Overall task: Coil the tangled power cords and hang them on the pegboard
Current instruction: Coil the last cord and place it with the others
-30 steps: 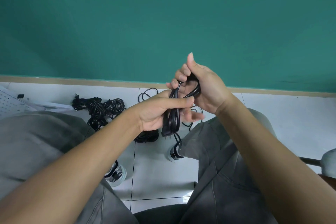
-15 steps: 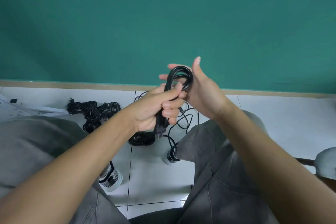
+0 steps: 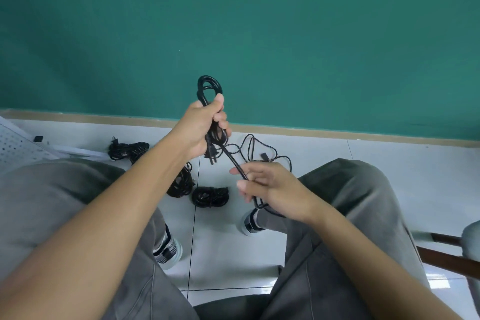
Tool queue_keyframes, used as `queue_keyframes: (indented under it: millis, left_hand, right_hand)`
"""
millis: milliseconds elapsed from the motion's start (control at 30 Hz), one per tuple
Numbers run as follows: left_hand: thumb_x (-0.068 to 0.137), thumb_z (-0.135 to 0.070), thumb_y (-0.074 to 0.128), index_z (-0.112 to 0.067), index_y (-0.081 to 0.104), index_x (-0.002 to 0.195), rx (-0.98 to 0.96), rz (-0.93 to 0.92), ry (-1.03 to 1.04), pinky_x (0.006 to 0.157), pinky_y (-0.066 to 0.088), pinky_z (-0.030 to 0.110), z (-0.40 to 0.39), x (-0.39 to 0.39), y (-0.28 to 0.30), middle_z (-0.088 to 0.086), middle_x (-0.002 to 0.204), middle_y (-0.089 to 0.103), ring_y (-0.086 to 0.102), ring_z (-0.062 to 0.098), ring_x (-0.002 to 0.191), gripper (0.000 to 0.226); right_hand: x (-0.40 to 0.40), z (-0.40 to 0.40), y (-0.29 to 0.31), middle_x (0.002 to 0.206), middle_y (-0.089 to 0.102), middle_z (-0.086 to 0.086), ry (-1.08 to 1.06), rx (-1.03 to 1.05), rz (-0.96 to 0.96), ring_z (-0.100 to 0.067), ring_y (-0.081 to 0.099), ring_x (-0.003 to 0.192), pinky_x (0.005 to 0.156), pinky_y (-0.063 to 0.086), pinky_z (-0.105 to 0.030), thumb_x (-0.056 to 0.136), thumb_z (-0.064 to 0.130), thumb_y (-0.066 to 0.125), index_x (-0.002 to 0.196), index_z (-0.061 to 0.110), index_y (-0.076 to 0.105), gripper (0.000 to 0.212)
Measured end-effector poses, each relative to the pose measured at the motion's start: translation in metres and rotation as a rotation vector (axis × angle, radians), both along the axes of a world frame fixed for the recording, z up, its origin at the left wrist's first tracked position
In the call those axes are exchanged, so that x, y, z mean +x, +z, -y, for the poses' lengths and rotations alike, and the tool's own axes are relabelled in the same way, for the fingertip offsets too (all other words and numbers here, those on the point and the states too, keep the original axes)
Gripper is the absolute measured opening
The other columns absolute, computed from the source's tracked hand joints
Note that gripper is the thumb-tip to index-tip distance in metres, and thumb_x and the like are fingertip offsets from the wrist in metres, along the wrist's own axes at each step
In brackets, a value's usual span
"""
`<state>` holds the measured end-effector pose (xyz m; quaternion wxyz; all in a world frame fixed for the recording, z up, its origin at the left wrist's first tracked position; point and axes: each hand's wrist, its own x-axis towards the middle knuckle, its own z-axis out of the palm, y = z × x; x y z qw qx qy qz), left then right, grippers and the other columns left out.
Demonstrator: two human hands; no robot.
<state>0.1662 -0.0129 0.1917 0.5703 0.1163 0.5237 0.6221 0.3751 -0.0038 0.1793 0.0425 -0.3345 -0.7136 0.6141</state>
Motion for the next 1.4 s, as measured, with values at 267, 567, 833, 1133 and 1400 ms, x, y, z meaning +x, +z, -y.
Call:
queue_keyframes:
  millis: [267,567,833,1133,1400]
  left_hand:
    - [0.112,-0.026,0.043,-0.017,0.051,0.100,0.024,-0.440,-0.341,0.056,0.048,0.027,0.007,0.013,-0.004,0.004,0.078,0.077,0.078,0.022,0.081,0.017]
    - [0.110,-0.023,0.048,-0.013,0.058,0.089,0.076,-0.491,-0.464,0.082,0.057,0.031,0.016,0.027,-0.013,-0.002,0.078,0.073,0.071,0.014,0.078,0.025]
    - [0.109,-0.031,0.047,-0.014,0.055,0.088,0.046,-0.285,-0.629,0.054,0.053,0.027,0.024,0.034,0.002,0.009,0.079,0.072,0.064,0.022,0.058,0.028]
    - [0.089,-0.039,0.064,-0.016,0.046,0.093,0.104,-0.125,-0.481,0.054,0.040,0.027,0.018,0.023,0.002,-0.002,0.065,0.050,0.049,0.019,0.054,0.029]
    - [0.091,-0.034,0.061,-0.010,0.060,0.105,0.160,-0.265,-0.638,0.056,0.050,0.026,0.020,0.034,0.010,0.007,0.076,0.067,0.060,0.021,0.058,0.027]
  right_hand:
    - [0.011,-0.013,0.015,0.080,0.072,0.012,-0.155,0.228,-0.007,-0.009,0.054,0.060,0.064,0.047,-0.019,0.102,0.004,0.058,0.108,0.027,0.073,0.029]
    - [-0.004,-0.028,0.033,0.079,0.078,0.006,-0.184,0.291,0.054,-0.024,0.070,0.067,0.063,0.054,-0.035,0.094,0.007,0.071,0.093,0.014,0.057,0.016]
    - [-0.008,-0.040,0.035,0.093,0.064,0.000,-0.431,0.342,0.067,-0.019,0.060,0.059,0.063,0.061,-0.039,0.062,0.022,0.098,0.096,0.019,0.057,0.054]
    - [0.020,-0.037,0.007,0.097,0.076,-0.011,-0.382,0.210,-0.028,-0.023,0.071,0.099,0.099,0.055,-0.040,0.101,0.014,0.064,0.099,0.005,0.067,0.011]
    - [0.011,-0.031,0.015,0.098,0.071,-0.007,-0.679,0.329,-0.159,-0.030,0.072,0.088,0.075,0.064,-0.043,0.096,0.011,0.070,0.091,0.021,0.075,0.013]
